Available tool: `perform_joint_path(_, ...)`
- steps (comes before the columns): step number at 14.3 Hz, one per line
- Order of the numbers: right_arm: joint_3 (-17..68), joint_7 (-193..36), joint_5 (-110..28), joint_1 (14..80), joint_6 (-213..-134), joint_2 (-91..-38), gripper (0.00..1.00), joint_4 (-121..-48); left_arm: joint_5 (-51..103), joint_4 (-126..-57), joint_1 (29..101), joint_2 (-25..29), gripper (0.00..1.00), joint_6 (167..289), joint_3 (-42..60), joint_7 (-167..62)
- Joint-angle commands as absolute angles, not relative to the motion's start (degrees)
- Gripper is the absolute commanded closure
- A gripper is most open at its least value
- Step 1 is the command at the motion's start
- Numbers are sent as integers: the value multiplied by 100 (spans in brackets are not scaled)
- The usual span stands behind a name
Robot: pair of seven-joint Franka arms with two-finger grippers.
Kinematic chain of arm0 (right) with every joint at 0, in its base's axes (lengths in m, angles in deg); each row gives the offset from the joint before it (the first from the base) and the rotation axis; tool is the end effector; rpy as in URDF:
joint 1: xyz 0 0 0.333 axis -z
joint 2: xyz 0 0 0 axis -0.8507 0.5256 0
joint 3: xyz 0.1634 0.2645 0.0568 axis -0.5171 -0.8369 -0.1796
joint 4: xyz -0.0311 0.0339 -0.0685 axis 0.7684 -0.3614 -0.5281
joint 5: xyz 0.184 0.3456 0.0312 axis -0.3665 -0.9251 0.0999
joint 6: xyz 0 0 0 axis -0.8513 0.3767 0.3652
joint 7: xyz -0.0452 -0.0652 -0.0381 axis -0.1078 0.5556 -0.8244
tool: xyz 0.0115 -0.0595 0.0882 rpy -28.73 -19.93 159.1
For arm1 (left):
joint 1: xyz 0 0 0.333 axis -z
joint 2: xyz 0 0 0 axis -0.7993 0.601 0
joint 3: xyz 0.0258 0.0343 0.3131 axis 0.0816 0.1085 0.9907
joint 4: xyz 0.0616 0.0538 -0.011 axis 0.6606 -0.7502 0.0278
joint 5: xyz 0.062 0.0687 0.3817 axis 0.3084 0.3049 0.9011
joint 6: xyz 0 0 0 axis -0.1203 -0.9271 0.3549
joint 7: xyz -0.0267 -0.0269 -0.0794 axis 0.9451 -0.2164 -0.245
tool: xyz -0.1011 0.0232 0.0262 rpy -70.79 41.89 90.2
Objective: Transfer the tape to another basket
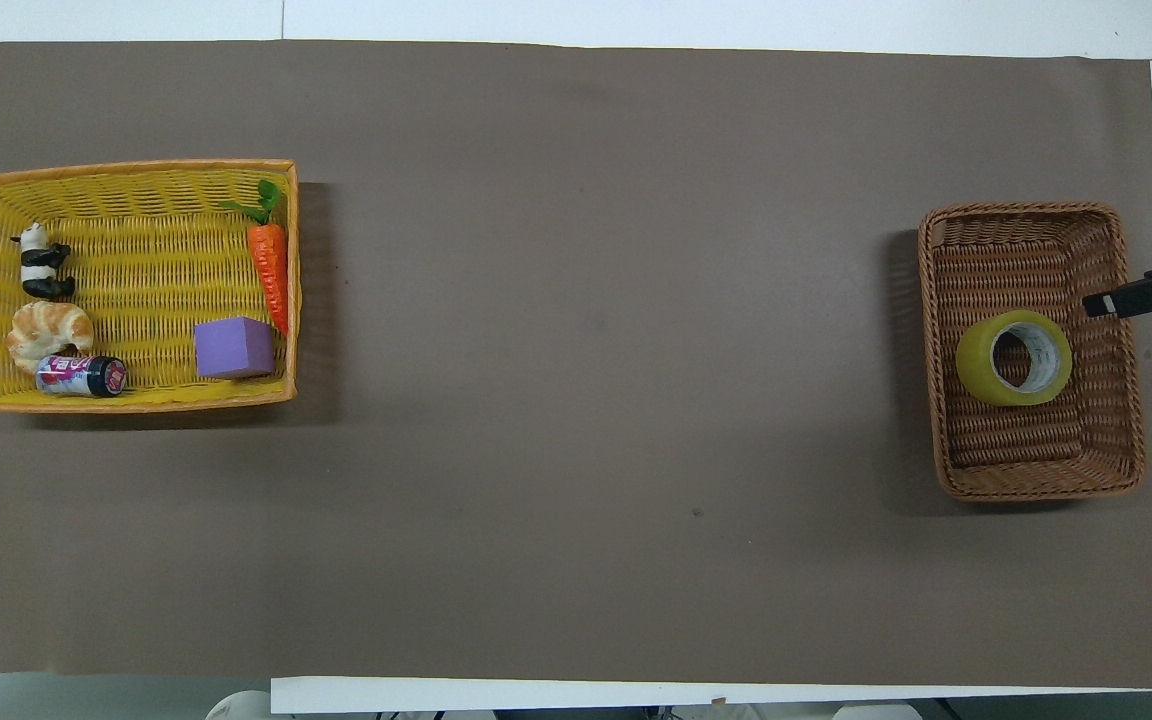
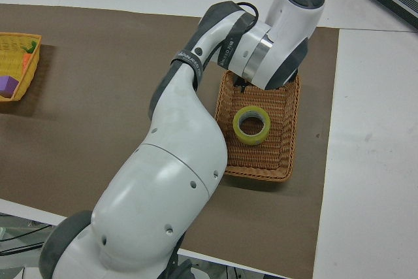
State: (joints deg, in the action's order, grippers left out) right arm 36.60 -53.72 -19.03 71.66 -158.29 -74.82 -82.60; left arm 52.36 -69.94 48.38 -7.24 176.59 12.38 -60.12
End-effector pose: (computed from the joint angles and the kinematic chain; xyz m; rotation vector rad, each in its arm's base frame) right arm 0.5578 -0.1614 0.4994 -2.9646 -0.3516 0.0121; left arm 0.5498 0.0527 0.6311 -3.1008 -0.3569 0.0444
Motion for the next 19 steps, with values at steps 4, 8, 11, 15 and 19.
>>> perform_joint_path(4, 3590, -7496, -921, 6366, -13712, -8106, 0, -7167, 5327, -7137, 4910, -833, 0, 17753, 1285, -6074)
perform_joint_path(8, 3651, -7559, -877, 6156, -13412, -7948, 0, -6840, 5327, -7137, 4910, -833, 0, 17753, 1285, -6074)
perform_joint_path(11, 3642, -7577, -745, 6119, -13395, -8044, 0, -6875, 5327, -7137, 4910, -833, 0, 17753, 1285, -6074)
perform_joint_path(15, 3677, -7656, -719, 6005, -13412, -8273, 0, -7121, 5327, -7137, 4910, -833, 0, 17753, 1285, -6074)
perform_joint_path(19, 3704, -7657, -499, 5873, -13456, -8273, 0, -7060, 5327, -7137, 4910, -833, 0, 17753, 1285, -6074)
